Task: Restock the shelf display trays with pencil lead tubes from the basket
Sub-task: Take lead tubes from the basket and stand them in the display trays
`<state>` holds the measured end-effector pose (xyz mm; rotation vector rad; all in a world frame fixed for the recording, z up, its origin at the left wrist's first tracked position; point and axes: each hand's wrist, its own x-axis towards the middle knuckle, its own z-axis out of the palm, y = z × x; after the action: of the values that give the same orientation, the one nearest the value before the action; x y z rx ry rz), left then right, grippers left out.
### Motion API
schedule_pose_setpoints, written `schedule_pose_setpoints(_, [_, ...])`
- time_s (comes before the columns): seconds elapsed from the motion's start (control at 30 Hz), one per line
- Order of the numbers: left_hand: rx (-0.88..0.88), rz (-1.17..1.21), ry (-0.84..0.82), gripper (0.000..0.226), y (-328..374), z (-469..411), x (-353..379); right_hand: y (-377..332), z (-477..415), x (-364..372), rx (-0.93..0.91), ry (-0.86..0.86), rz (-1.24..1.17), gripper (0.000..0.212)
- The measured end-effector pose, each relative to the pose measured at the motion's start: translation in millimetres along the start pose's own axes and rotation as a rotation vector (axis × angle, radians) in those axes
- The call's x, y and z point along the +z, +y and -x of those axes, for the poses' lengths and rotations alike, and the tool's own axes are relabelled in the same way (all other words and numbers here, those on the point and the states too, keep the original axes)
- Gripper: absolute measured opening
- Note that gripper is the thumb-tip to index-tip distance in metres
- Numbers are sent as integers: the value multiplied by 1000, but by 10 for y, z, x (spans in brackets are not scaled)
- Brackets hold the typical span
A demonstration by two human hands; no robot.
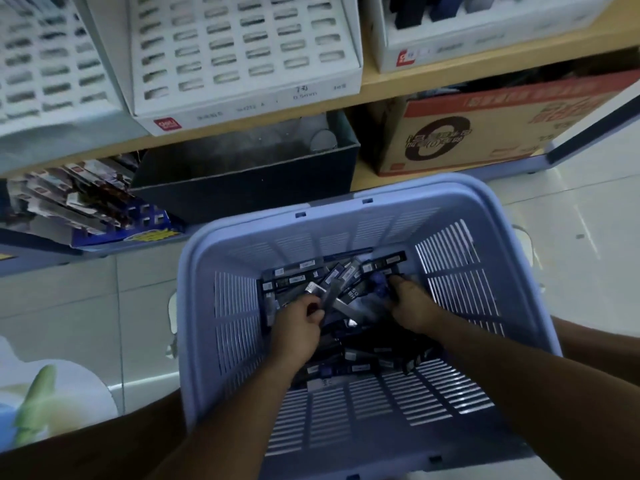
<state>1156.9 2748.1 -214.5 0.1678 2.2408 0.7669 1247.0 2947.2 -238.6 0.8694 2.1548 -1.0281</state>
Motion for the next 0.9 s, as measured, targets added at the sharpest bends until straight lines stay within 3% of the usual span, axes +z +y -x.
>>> schedule_pose_setpoints(0.07, [-122,342,-22,13,165,1,-28,-172,116,-67,82,-111,-418,17])
schedule_pose_setpoints(0.13, [-239,625,-79,12,344,45,-63,-367,278,-137,190,-262,-830,14])
schedule_pose_setpoints(0.23, [-296,843,-148,19,563,161,-140,-675,550,-213,206,-323,-929,15])
schedule_pose_setpoints(0.37, [-195,748,-173,19,731,390,-281,-915,810,-208,88,-121,-951,33])
schedule_pose_setpoints(0.47, [-106,568,-207,22,881,601,-424,-1014,992,-232,8,-88,-975,40])
schedule_pose_setpoints(0.57, [-27,448,-232,20,1037,781,-590,-1076,1154,-328,5,-68,-1140,29])
schedule_pose_setpoints(0.67, [9,513,-289,19,1243,968,-815,-1212,1336,-448,8,-43,-1321,28])
schedule_pose_setpoints(0.77, [96,471,-218,4,1502,1154,-1112,-1351,1504,-594,-14,-36,-1391,20])
schedule_pose_setpoints(0.9, [265,270,-101,23,1748,1280,-1470,-1512,1706,-808,-86,-37,-1418,24])
